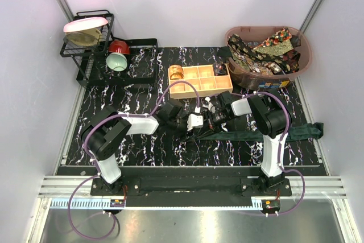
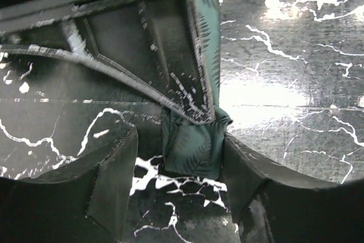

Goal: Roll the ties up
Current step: Roll the tie at the center of the board.

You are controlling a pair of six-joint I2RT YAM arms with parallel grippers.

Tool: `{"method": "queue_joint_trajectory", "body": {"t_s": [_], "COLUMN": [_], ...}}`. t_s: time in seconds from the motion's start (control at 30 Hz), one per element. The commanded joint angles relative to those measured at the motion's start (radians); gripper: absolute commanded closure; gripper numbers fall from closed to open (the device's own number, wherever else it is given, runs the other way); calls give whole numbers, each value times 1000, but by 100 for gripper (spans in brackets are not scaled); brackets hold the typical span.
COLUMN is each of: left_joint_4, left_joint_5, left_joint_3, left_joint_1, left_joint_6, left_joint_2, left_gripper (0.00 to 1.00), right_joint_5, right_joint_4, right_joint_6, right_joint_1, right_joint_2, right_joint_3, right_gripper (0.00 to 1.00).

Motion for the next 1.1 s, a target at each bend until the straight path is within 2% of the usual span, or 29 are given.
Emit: {"method": "queue_joint_trajectory", "body": {"t_s": [0.0, 0.2, 0.33, 0.37, 0.6, 0.67, 0.8, 0.9, 1.0, 1.03, 1.07], "left_joint_4": [-57, -106, -126, -134, -141, -138, -127, -127, -132, -135, -137], "left_joint_5": [-44, -64, -91, -102, -128, -133, -142, -136, -136, -131, -125], "left_joint_3": [29, 40, 46, 47, 37, 35, 34, 37, 46, 46, 43], "left_joint_1": [-35, -50, -53, -53, -53, -53, -53, -53, -53, -53, -53], "left_joint_6": [67, 64, 34, 23, -39, -57, -83, -101, -117, -114, -106], "left_joint_2": [34, 28, 31, 34, 36, 40, 42, 43, 49, 49, 49], "left_gripper": [41, 50, 69, 71, 75, 76, 76, 76, 76, 76, 73], "right_joint_5": [38, 38, 44, 46, 70, 72, 47, 41, 42, 49, 53], "right_joint_4": [-31, -57, -82, -91, -105, -91, -24, 0, 7, 6, 1], "right_joint_6": [-44, -58, -81, -84, -71, -63, 1, 18, 22, 22, 12], "right_joint_1": [-5, -2, 0, 0, 0, 0, 1, 6, 6, 6, 6], "right_joint_2": [-24, -38, -49, -52, -92, -95, -86, -69, -67, -70, -78], "right_joint_3": [31, 58, 75, 80, 61, 49, 20, 14, 18, 21, 23], "right_gripper": [100, 100, 100, 98, 59, 57, 62, 71, 87, 100, 100]}}
